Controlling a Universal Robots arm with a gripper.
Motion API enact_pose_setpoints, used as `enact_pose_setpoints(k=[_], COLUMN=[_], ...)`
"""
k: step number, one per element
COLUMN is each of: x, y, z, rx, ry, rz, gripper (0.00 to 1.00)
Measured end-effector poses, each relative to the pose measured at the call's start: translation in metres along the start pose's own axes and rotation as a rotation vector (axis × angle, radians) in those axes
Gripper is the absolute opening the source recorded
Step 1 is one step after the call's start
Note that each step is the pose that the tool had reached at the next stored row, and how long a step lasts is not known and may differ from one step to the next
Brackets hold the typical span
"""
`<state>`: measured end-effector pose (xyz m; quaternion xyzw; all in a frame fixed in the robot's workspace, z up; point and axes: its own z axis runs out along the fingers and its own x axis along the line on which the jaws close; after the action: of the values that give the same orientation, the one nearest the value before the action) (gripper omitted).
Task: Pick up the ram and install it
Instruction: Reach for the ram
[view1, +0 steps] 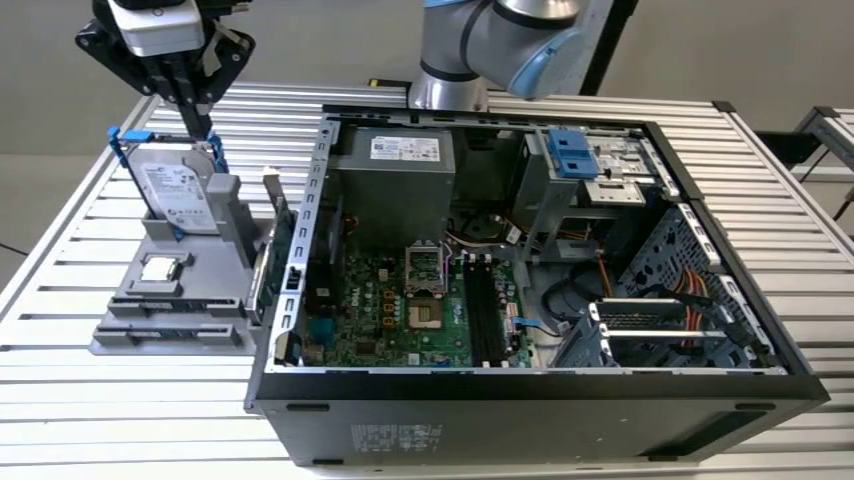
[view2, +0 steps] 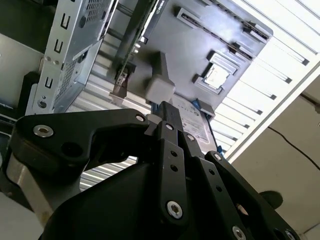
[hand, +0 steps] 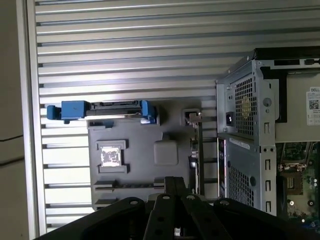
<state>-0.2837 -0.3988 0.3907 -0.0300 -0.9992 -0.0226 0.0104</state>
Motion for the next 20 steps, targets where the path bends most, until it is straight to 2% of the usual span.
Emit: enact_pose_setpoints(k=[20], x=[0.0197], y=[-0.0012], z=[0.0010], rx=[0.0001], ry=[0.0019], rz=[-0.001], gripper=[0.00])
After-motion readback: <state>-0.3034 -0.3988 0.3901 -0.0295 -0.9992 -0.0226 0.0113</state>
